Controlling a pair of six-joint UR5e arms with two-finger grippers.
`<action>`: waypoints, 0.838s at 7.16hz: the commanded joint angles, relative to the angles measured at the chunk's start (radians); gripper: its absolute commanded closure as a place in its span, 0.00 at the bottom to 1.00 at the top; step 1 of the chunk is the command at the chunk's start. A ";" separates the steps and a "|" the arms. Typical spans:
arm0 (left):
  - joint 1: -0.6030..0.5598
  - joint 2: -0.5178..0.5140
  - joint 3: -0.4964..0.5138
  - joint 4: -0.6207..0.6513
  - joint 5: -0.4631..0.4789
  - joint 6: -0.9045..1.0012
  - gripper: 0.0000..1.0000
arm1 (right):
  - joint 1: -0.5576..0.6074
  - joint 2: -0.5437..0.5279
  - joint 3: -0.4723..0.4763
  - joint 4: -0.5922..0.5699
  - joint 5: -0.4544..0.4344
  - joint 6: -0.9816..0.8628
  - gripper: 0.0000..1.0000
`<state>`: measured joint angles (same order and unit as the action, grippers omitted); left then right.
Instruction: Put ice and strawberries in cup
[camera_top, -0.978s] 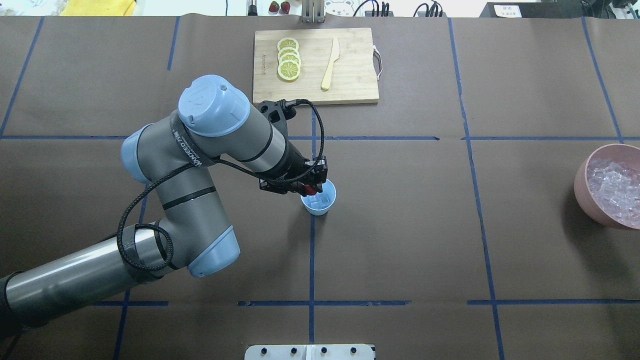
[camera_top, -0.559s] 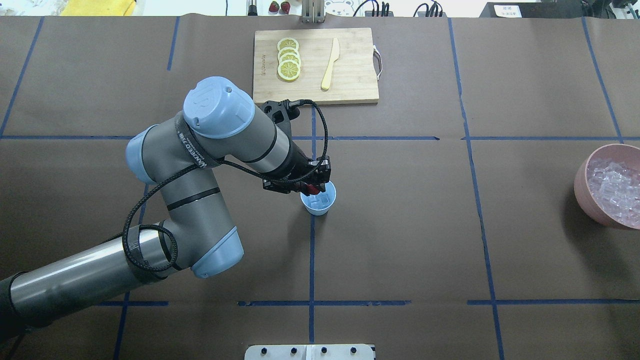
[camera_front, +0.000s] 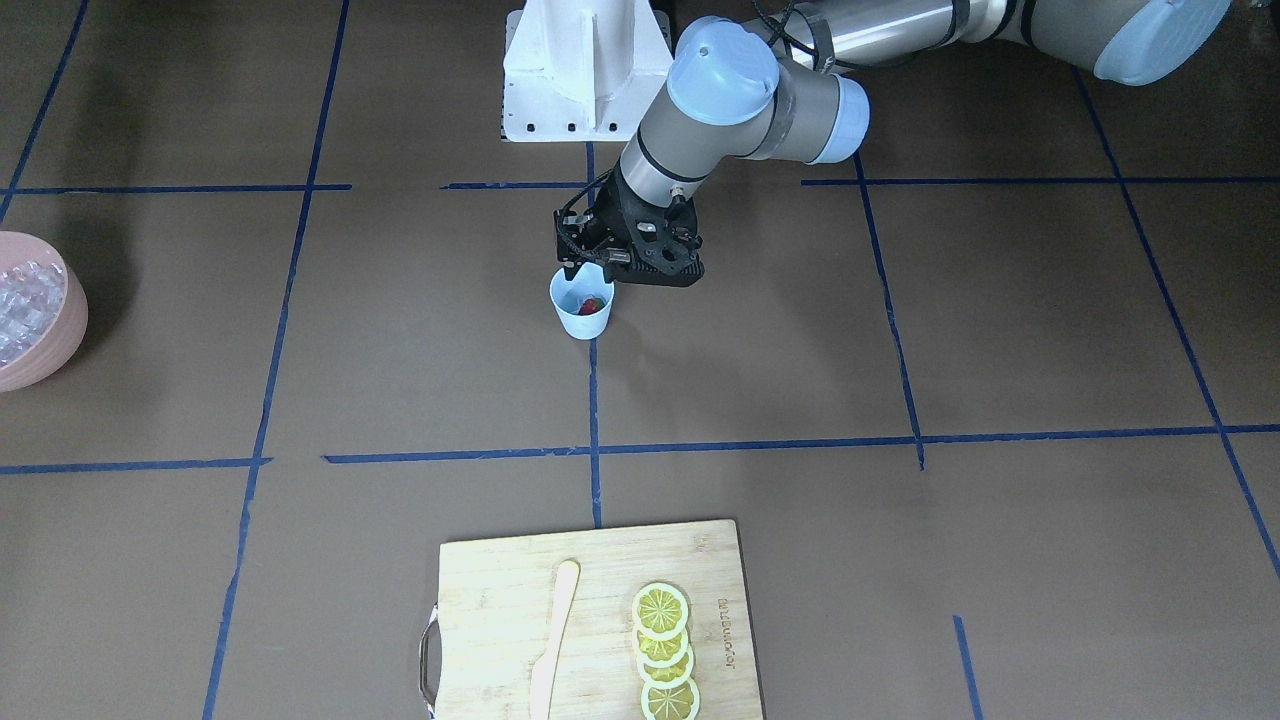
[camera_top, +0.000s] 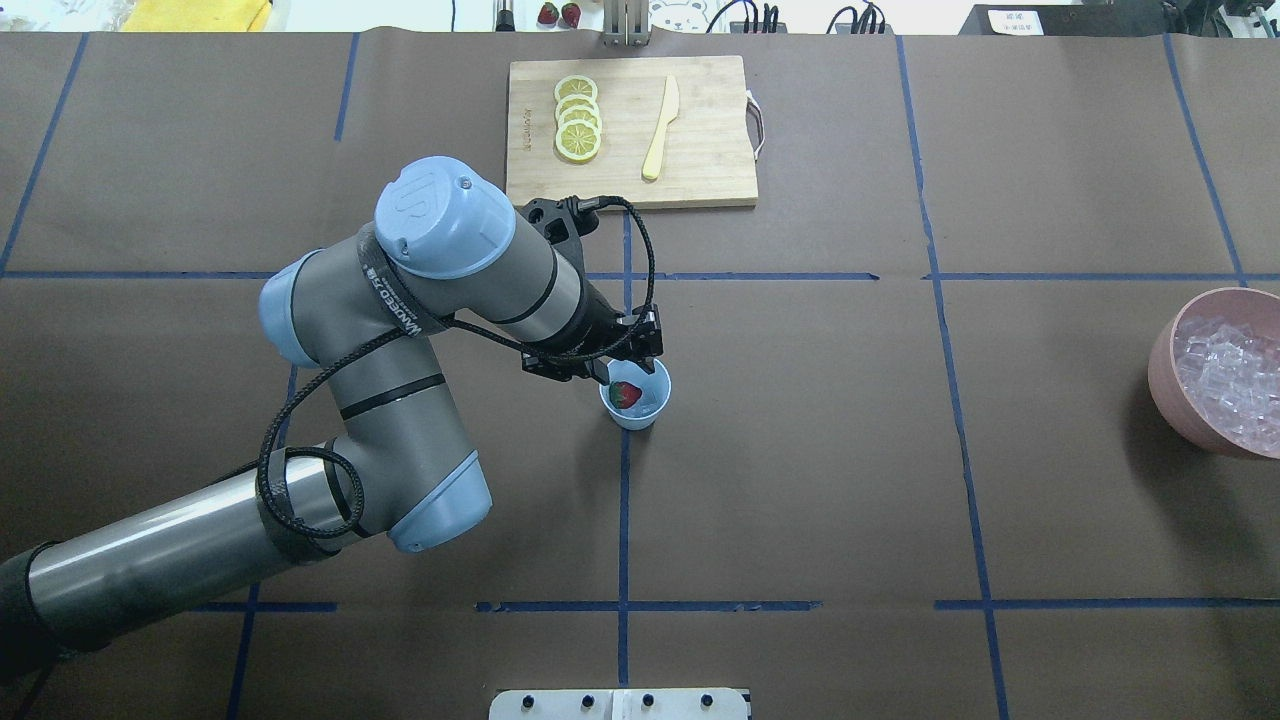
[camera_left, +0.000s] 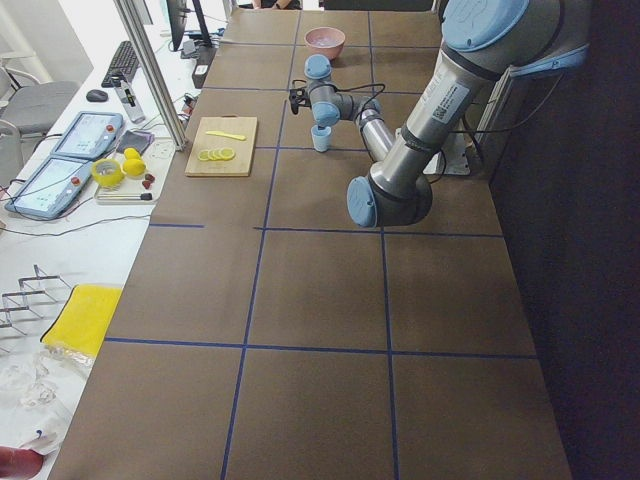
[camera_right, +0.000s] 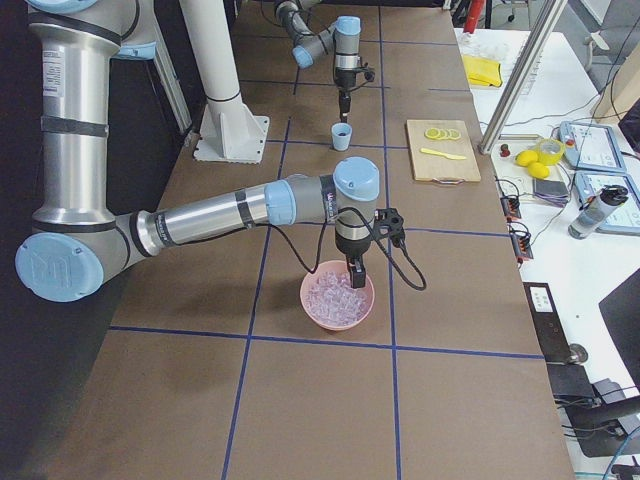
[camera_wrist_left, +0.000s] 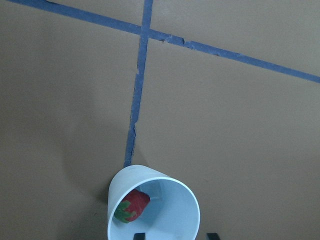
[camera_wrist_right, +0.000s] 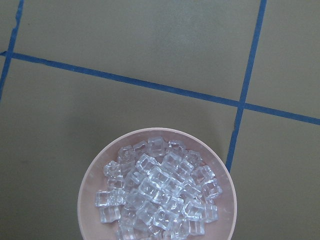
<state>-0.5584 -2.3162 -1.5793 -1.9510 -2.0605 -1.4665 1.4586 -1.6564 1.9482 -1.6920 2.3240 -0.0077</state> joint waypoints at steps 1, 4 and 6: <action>-0.009 0.001 -0.010 0.001 0.002 0.003 0.42 | -0.001 0.003 0.000 0.000 0.000 0.000 0.00; -0.191 0.238 -0.230 0.017 -0.137 0.058 0.36 | 0.025 0.015 -0.002 -0.006 -0.002 -0.001 0.00; -0.373 0.430 -0.315 0.023 -0.286 0.348 0.35 | 0.046 0.012 0.000 -0.008 -0.002 -0.011 0.00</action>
<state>-0.8205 -2.0173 -1.8384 -1.9326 -2.2575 -1.2800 1.4916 -1.6431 1.9474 -1.6981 2.3224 -0.0141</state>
